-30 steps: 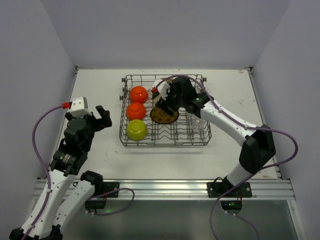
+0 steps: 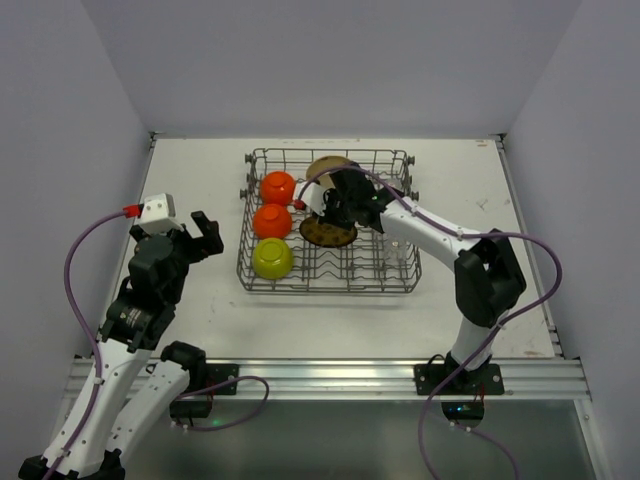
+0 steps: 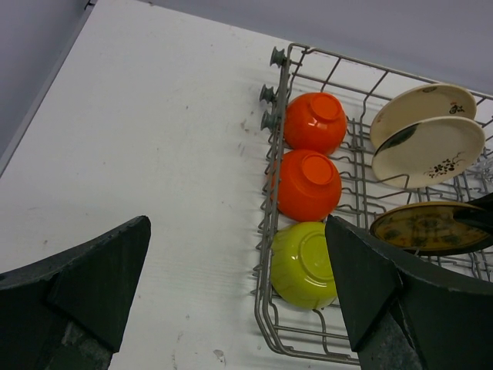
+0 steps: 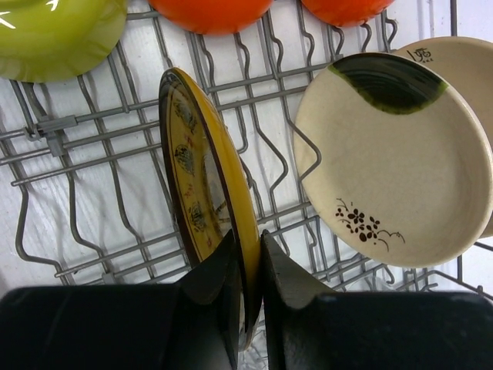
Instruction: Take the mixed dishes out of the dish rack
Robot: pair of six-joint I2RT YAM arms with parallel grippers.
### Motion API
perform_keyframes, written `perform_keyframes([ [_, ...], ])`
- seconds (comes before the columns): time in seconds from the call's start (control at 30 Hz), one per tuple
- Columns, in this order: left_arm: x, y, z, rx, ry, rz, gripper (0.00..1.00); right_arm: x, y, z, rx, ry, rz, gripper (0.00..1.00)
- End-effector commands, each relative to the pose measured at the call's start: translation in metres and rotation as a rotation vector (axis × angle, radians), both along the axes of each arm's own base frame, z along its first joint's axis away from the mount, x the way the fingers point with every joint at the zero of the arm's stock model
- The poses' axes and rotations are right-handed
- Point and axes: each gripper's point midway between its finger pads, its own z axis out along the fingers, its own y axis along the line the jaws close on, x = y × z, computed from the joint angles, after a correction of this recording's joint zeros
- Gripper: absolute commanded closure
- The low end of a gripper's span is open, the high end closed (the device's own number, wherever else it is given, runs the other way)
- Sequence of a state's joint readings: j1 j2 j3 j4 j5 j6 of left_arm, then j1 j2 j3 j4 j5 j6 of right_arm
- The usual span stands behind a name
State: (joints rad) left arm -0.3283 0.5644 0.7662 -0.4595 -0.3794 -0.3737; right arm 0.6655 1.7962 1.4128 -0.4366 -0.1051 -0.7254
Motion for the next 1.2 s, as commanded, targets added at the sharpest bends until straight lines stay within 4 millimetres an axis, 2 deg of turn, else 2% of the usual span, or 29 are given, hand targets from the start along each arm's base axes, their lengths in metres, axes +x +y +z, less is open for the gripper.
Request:
perform_keyframes([
  [0.0,0.003,0.003,0.009,0.008,-0.038,0.015,0.0,0.011,0.0,0.029,0.024,-0.113,0.033,0.95],
  [0.13,0.004,0.003,0.009,0.008,-0.038,0.014,0.0,0.005,0.0,0.042,0.04,-0.146,0.079,1.0],
  [0.27,0.003,0.003,0.009,0.007,-0.039,0.012,0.0,0.005,-0.002,0.058,0.046,-0.191,0.101,1.0],
  [0.57,0.002,0.001,0.012,-0.003,-0.049,0.003,0.0,-0.005,-0.008,0.111,0.136,-0.257,0.074,1.0],
  [0.63,0.002,-0.008,0.018,-0.021,-0.07,-0.045,0.0,-0.008,-0.011,0.122,0.183,-0.248,0.026,1.0],
  [0.67,0.001,-0.014,0.022,-0.022,-0.089,-0.09,0.0,-0.012,-0.015,0.138,0.219,-0.264,0.007,1.0],
  [0.73,-0.004,-0.047,0.039,-0.063,-0.144,-0.275,0.0,-0.017,-0.023,0.153,0.299,-0.244,-0.085,1.0],
  [0.77,-0.014,-0.071,0.048,-0.099,-0.172,-0.422,0.0,-0.021,-0.027,0.179,0.374,-0.286,-0.125,1.0],
  [0.8,-0.019,-0.083,0.066,-0.129,-0.234,-0.492,0.0,-0.028,-0.029,0.182,0.456,-0.235,-0.196,1.0],
  [0.83,-0.024,-0.093,0.076,-0.155,-0.268,-0.551,0.0,-0.034,-0.029,0.196,0.541,-0.226,-0.226,1.0],
  [0.87,-0.038,-0.11,0.087,-0.199,-0.299,-0.666,0.0,-0.048,-0.035,0.221,0.642,-0.222,-0.253,1.0],
  [0.9,-0.043,-0.12,0.091,-0.221,-0.322,-0.728,0.0,-0.054,-0.04,0.23,0.734,-0.174,-0.306,1.0],
  [0.93,-0.048,-0.126,0.11,-0.234,-0.402,-0.778,0.0,-0.071,-0.032,0.234,0.899,0.004,-0.367,1.0],
  [0.97,-0.055,-0.138,0.116,-0.263,-0.419,-0.861,0.0,-0.082,-0.032,0.239,0.976,0.094,-0.378,1.0],
  [1.0,-0.056,-0.142,0.126,-0.272,-0.459,-0.894,0.0,-0.088,-0.045,0.238,1.058,0.178,-0.418,1.0],
  [1.03,-0.055,-0.147,0.127,-0.285,-0.456,-0.916,0.0,-0.112,-0.034,0.247,1.159,0.38,-0.352,1.0],
  [1.07,-0.052,-0.155,0.123,-0.319,-0.416,-0.954,0.0,-0.118,-0.038,0.247,1.184,0.45,-0.341,1.0],
  [1.1,-0.052,-0.159,0.13,-0.329,-0.435,-0.981,0.0,-0.119,-0.05,0.241,1.207,0.498,-0.359,1.0],
  [1.13,-0.052,-0.163,0.13,-0.339,-0.427,-1.007,0.0,-0.125,-0.05,0.248,1.251,0.547,-0.329,1.0],
  [1.17,-0.051,-0.171,0.125,-0.367,-0.39,-1.052,0.0,-0.141,-0.049,0.247,1.241,0.609,-0.248,1.0],
])
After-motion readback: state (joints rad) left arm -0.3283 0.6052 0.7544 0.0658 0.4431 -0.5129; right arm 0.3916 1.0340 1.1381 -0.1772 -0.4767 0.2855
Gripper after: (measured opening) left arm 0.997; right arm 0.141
